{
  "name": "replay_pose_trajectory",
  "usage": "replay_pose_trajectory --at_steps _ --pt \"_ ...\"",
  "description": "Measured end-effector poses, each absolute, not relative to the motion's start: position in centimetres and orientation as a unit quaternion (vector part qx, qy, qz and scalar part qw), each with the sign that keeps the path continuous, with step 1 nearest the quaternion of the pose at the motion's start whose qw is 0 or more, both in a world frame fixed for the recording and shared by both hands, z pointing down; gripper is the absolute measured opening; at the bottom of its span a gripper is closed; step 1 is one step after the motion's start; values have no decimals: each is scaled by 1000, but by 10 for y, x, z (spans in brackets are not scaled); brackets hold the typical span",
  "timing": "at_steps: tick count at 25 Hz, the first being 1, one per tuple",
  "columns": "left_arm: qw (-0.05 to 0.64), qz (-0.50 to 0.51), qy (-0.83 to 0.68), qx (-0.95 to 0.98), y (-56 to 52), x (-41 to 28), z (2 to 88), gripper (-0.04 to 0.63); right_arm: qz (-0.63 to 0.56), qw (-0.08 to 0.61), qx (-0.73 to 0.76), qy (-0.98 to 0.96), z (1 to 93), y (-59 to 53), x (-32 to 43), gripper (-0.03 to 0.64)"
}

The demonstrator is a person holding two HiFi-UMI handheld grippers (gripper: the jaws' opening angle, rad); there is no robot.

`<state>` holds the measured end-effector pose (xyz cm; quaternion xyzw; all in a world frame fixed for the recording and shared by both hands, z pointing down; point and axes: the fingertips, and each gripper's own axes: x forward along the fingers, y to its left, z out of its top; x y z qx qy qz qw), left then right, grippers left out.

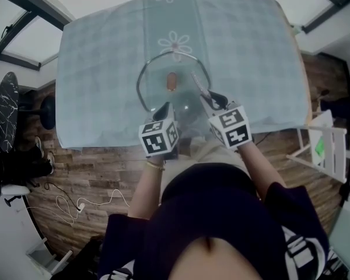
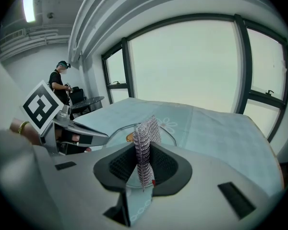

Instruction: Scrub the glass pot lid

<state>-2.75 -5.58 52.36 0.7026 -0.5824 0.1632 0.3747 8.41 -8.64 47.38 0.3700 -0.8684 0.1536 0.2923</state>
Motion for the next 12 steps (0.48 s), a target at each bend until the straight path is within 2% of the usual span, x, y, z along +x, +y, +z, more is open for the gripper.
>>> replay_pose_trajectory --at_steps 3,12 --pt "369 170 -590 697 -64 -24 528 16 154 292 360 -873 474 -90 90 80" --pt "363 196 -608 678 -83 -18 551 122 181 288 344 -875 486 -95 113 80"
